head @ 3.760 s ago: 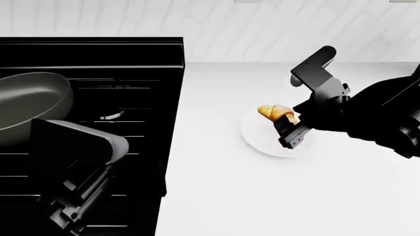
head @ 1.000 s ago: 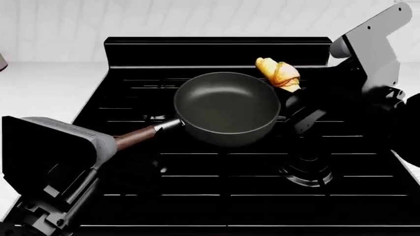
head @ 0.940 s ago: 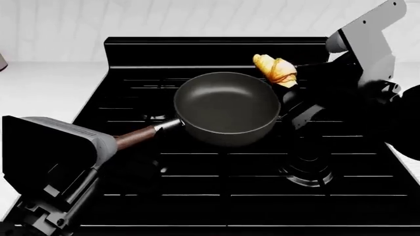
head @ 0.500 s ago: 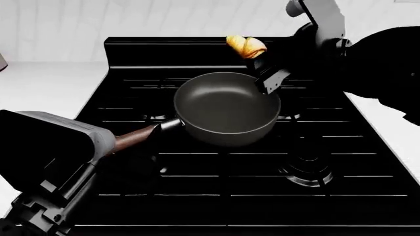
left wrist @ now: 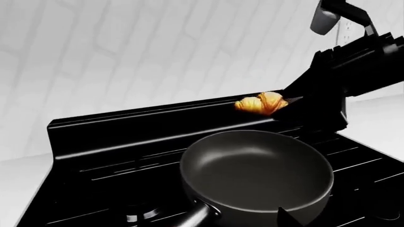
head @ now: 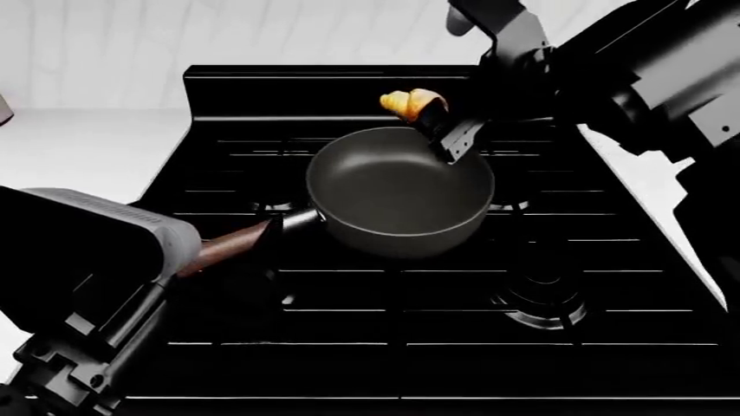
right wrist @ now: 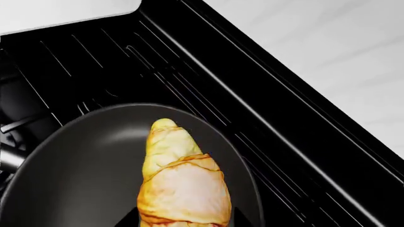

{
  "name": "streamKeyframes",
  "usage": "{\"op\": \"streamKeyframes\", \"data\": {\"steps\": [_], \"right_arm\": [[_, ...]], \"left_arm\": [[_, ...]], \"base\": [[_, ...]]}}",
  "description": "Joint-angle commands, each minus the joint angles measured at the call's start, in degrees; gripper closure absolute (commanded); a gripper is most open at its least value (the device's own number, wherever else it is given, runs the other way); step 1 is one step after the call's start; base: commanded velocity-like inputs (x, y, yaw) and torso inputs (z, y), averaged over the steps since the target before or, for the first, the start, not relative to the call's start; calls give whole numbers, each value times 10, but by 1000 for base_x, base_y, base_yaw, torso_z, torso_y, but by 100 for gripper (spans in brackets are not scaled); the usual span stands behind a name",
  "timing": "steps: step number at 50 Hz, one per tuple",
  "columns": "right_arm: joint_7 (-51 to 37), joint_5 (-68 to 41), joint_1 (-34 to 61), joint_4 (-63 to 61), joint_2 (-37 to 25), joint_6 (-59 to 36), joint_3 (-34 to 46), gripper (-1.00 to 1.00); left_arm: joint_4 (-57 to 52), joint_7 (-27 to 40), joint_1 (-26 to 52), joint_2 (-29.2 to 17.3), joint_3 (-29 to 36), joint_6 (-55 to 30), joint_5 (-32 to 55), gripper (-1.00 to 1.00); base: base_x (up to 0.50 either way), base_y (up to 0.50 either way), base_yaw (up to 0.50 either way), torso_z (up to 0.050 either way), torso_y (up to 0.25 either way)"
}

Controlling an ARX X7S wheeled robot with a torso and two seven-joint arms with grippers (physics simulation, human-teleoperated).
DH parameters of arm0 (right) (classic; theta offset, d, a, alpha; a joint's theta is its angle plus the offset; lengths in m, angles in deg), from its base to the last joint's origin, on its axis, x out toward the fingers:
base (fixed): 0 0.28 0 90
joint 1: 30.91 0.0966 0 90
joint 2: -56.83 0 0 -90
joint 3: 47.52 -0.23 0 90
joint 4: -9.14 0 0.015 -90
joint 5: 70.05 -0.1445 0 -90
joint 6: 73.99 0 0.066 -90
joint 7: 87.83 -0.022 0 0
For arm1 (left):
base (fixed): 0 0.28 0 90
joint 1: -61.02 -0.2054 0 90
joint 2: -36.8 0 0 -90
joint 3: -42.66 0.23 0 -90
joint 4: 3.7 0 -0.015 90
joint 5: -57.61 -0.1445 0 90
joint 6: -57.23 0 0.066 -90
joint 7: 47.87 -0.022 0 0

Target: Pick the croissant and place it on the pan. Then turn on the stove to warm the croissant.

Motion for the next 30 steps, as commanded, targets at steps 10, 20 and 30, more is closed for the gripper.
{"op": "streamKeyframes", "data": {"steps": [10,20,30], "right_arm": [[67,46,6,32,33,13,72,100],[66,45,-7,3,27,1,85,100],[75,52,-15,8,35,6,101,100]], "left_arm": [[-2,-11,-9,-5,-4,3,-7,-100],[-7,-8,0,-15,-15,13,3,-100],[-8,-8,3,-17,-14,14,4,-100]], "base": [[0,0,0,0,0],[0,0,0,0,0],[0,0,0,0,0]]}}
